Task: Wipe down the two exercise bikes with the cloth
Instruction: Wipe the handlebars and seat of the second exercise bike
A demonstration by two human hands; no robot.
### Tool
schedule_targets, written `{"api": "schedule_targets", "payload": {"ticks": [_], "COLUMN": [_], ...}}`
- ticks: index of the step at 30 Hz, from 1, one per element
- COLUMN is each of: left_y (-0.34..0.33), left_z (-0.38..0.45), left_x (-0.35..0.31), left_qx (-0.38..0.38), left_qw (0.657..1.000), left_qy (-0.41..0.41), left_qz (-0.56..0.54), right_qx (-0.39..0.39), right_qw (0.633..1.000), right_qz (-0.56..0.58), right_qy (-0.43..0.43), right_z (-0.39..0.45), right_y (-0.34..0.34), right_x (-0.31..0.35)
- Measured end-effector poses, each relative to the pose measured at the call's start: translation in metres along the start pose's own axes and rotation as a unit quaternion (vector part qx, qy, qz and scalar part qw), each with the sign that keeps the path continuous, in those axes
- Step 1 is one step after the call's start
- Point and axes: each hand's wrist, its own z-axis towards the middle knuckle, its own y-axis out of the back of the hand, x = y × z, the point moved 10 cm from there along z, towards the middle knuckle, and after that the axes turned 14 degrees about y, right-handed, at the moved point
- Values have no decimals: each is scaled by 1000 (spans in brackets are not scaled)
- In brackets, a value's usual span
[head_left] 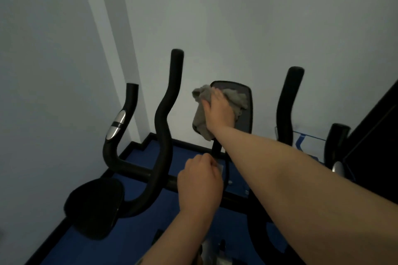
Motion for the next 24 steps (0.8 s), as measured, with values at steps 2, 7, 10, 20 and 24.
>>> {"api": "schedule_targets", "payload": {"ticks": [2,7,10,20,24], "left_y": [3,6,7,0,-1], "left_z": [0,-3,-3,-4,-2], "left_x": [-3,2,13,-7,-8], "left_qx": [-2,-1,-1,-30,-31], "left_qw": [1000,999,995,997,996], "left_qy": [-1,27,62,-4,-7], "left_qz": [3,-40,-76,70,83], "right_qx": [-27,-146,-266,-249,-216], "right_qw": [992,972,938,944,971], "right_qz": [104,164,199,195,63], "right_qy": [-63,-79,-101,-96,-82], "right_z": [-15,-55,-92,-42,-60], "right_y": [21,126,196,202,183], "right_x": [2,18,4,-30,-40]}}
